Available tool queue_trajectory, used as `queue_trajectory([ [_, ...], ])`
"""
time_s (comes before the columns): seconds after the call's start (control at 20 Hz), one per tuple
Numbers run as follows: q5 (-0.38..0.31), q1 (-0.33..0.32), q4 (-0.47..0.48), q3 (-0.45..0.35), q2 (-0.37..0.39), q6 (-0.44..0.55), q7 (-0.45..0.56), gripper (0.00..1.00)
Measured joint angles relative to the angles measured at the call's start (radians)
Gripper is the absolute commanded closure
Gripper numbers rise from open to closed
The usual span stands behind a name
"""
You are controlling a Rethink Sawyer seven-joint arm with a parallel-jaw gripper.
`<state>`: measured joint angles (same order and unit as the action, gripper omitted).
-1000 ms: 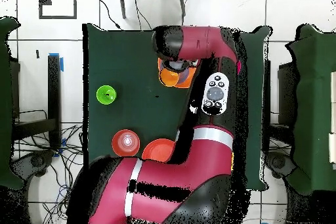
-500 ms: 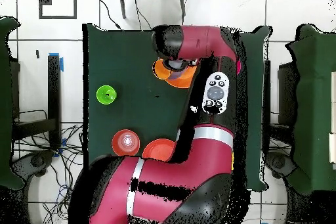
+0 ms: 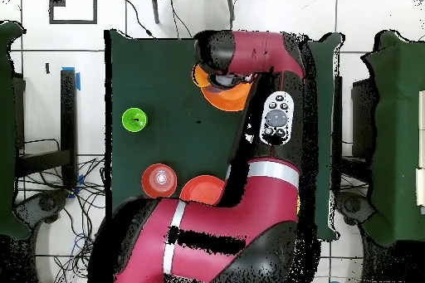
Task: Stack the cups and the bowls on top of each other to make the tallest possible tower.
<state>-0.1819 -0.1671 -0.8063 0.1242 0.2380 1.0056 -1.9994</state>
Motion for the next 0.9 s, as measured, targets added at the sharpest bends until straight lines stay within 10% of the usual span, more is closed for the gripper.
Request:
queue_trajectory([
  [0.9, 0.000, -0.051, -0.013, -0.005, 0.021, 0.000, 0.000, 0.00],
])
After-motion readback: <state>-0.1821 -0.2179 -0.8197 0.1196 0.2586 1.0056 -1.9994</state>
